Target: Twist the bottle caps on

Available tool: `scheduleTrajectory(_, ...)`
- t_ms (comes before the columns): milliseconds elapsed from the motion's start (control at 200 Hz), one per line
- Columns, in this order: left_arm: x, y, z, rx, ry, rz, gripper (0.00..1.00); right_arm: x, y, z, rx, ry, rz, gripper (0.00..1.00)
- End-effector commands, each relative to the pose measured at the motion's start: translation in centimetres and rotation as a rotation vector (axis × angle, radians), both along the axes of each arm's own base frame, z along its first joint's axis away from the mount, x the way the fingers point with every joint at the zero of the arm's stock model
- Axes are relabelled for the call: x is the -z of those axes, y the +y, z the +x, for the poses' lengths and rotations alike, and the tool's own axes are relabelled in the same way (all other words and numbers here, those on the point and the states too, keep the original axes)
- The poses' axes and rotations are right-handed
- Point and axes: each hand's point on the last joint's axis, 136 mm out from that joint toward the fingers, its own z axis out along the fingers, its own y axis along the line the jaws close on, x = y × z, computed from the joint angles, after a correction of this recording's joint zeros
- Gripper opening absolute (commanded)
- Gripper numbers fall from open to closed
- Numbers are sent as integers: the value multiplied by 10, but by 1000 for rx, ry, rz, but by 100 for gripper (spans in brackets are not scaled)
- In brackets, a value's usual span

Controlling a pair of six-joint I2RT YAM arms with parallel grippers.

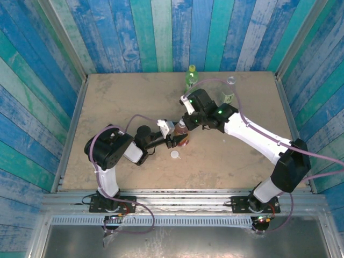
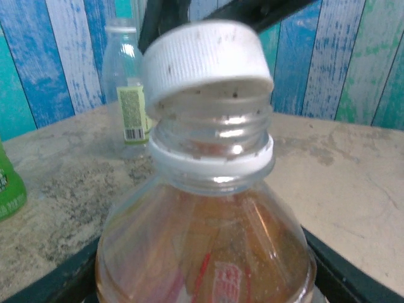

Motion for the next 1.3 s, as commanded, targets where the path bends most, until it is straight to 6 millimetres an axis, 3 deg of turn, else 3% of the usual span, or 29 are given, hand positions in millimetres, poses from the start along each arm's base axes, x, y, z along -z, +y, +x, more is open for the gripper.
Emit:
scheduleTrajectory(0, 28, -1, -9, 28, 86, 61, 57, 47, -15, -32, -25, 166, -104, 12)
scheduleTrajectory(260, 28, -2, -8, 30, 88, 58, 57, 17, -11, -28, -26, 100, -48, 12)
scheduleTrajectory(551, 28, -1, -8, 27, 88, 61, 57, -12, -33, -23, 32, 21, -103, 15)
scheduleTrajectory(701, 28, -2, -8, 29, 86, 59, 57, -31, -21, -20, 12, -15, -26, 21)
scheduleTrajectory(866, 27, -1, -8, 28, 85, 56, 57, -31, -1, -12, -20, 3, 22, 32)
scheduleTrajectory(1061, 27, -1, -9, 30, 85, 59, 57, -24, 9, -8, -44, 24, 20, 22)
scheduleTrajectory(1297, 29, -2, -8, 30, 87, 61, 57, -14, 11, -12, -60, 53, 15, 21)
